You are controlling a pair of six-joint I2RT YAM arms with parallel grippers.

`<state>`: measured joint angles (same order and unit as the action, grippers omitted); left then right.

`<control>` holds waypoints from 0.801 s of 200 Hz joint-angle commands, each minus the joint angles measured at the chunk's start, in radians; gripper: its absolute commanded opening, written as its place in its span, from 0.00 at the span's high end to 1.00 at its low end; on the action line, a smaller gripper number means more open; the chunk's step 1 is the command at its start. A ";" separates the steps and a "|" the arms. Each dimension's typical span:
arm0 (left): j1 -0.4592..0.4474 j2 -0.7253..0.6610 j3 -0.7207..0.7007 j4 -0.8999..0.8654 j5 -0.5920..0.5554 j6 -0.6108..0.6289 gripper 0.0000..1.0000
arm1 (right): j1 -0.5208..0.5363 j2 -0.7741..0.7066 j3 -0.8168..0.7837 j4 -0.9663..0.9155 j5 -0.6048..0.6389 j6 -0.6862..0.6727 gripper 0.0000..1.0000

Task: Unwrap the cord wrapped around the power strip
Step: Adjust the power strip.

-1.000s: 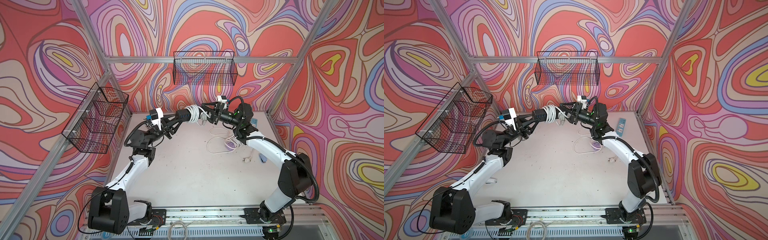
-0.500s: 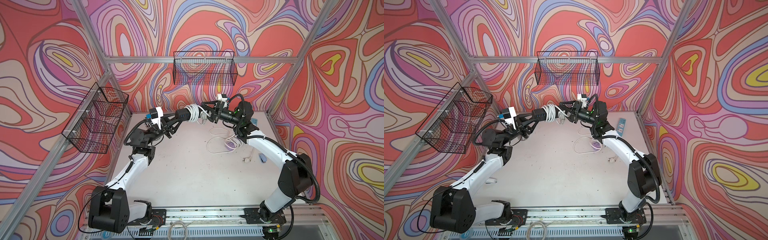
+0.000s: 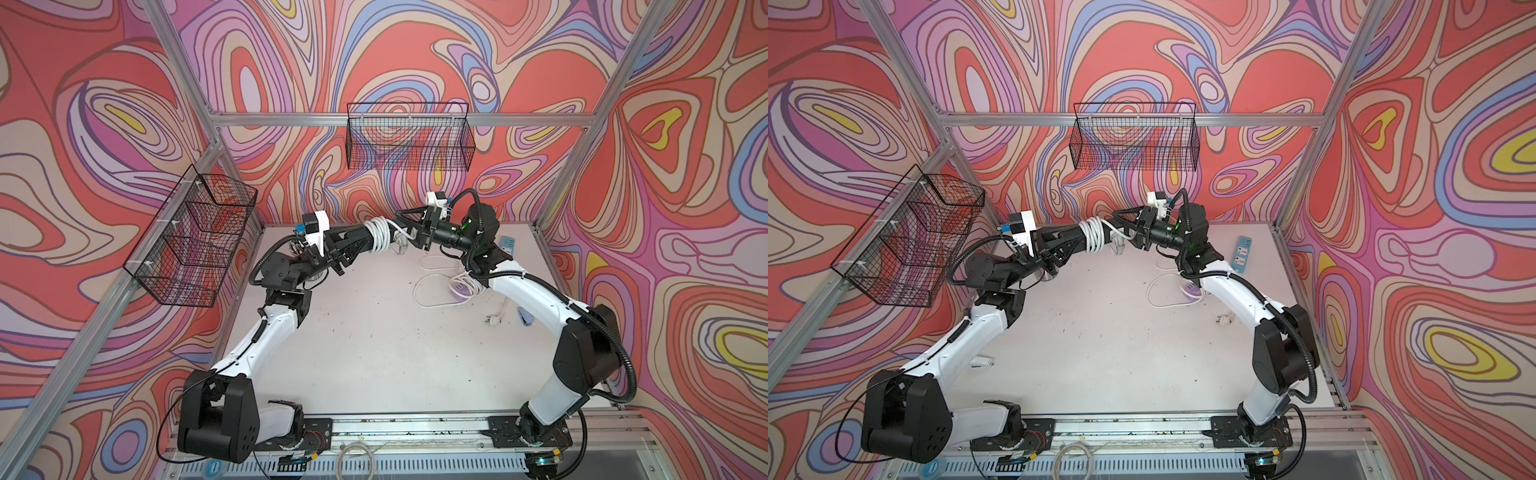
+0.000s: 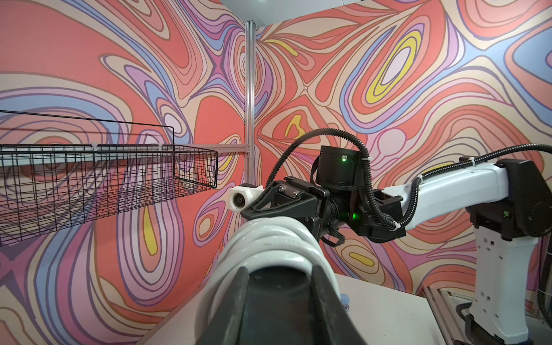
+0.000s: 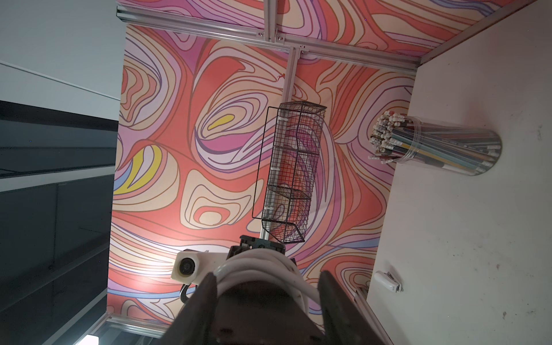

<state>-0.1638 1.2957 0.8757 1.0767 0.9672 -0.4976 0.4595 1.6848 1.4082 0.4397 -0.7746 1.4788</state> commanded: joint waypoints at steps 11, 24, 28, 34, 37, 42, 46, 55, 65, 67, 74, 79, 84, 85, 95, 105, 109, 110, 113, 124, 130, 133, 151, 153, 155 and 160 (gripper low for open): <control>-0.013 -0.003 0.025 0.001 0.031 -0.015 0.69 | 0.011 0.001 0.050 0.071 -0.007 0.011 0.73; -0.012 -0.002 0.034 -0.001 0.035 -0.016 1.00 | 0.010 0.004 0.051 0.083 -0.009 0.019 0.73; -0.013 -0.005 0.034 -0.011 0.031 -0.015 1.00 | 0.010 0.005 0.049 0.087 -0.008 0.021 0.73; -0.012 -0.008 0.034 -0.022 0.028 -0.007 1.00 | 0.011 0.006 0.048 0.092 -0.009 0.022 0.73; -0.012 -0.010 0.033 -0.024 0.026 -0.005 1.00 | 0.010 0.006 0.046 0.092 -0.009 0.023 0.73; -0.012 -0.013 0.031 -0.023 0.023 -0.002 1.00 | 0.010 0.006 0.046 0.093 -0.009 0.022 0.72; -0.011 -0.014 0.029 -0.019 0.017 -0.005 1.00 | 0.010 0.006 0.044 0.092 -0.010 0.020 0.71; -0.011 -0.018 0.022 -0.013 0.009 -0.006 1.00 | 0.010 0.005 0.046 0.090 -0.014 0.013 0.67; -0.010 -0.019 0.017 -0.006 0.005 -0.004 1.00 | 0.010 0.001 0.048 0.070 -0.021 -0.001 0.56; -0.010 -0.021 0.016 -0.005 0.003 -0.003 1.00 | 0.011 0.000 0.049 0.066 -0.022 -0.004 0.52; -0.007 -0.021 0.013 -0.002 -0.004 -0.002 1.00 | 0.009 -0.004 0.053 0.040 -0.023 -0.026 0.42; -0.007 -0.021 0.011 0.005 -0.005 -0.004 1.00 | 0.006 -0.008 0.056 0.018 -0.026 -0.046 0.36; -0.005 -0.020 0.009 0.012 -0.007 -0.005 1.00 | 0.004 -0.013 0.061 -0.007 -0.028 -0.068 0.27; -0.005 -0.020 0.009 0.012 -0.008 -0.006 1.00 | 0.003 -0.015 0.062 -0.012 -0.029 -0.073 0.26; 0.000 -0.018 0.006 0.025 -0.017 -0.015 1.00 | -0.009 -0.027 0.070 -0.070 -0.032 -0.123 0.14; 0.006 -0.014 -0.001 0.050 -0.026 -0.028 1.00 | -0.026 -0.039 0.083 -0.146 -0.034 -0.191 0.03; 0.006 -0.010 -0.002 0.060 -0.028 -0.031 1.00 | -0.033 -0.045 0.092 -0.189 -0.033 -0.219 0.02; 0.007 -0.009 -0.001 0.063 -0.028 -0.034 1.00 | -0.035 -0.046 0.094 -0.199 -0.032 -0.228 0.02; 0.009 -0.006 -0.002 0.070 -0.030 -0.041 1.00 | -0.039 -0.050 0.101 -0.229 -0.029 -0.259 0.02; 0.012 0.002 -0.003 0.084 -0.039 -0.050 1.00 | -0.056 -0.068 0.134 -0.358 -0.012 -0.377 0.02; 0.012 0.007 -0.003 0.091 -0.044 -0.051 1.00 | -0.064 -0.076 0.155 -0.457 0.007 -0.457 0.02; 0.011 0.010 -0.002 0.096 -0.048 -0.052 1.00 | -0.067 -0.080 0.173 -0.498 0.019 -0.492 0.02; 0.012 0.024 0.004 0.095 -0.097 -0.047 1.00 | -0.077 -0.105 0.251 -0.752 0.125 -0.734 0.02; 0.012 0.026 0.007 0.095 -0.102 -0.046 1.00 | -0.079 -0.108 0.260 -0.776 0.141 -0.755 0.02; 0.012 0.028 0.010 0.094 -0.106 -0.046 1.00 | -0.080 -0.111 0.269 -0.796 0.154 -0.781 0.02; 0.012 0.036 0.021 0.090 -0.120 -0.047 1.00 | -0.080 -0.120 0.287 -0.843 0.192 -0.835 0.02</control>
<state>-0.1574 1.3170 0.8680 1.0626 0.9321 -0.5285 0.3885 1.6375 1.5970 -0.0349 -0.7380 1.0306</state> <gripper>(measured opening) 0.328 0.983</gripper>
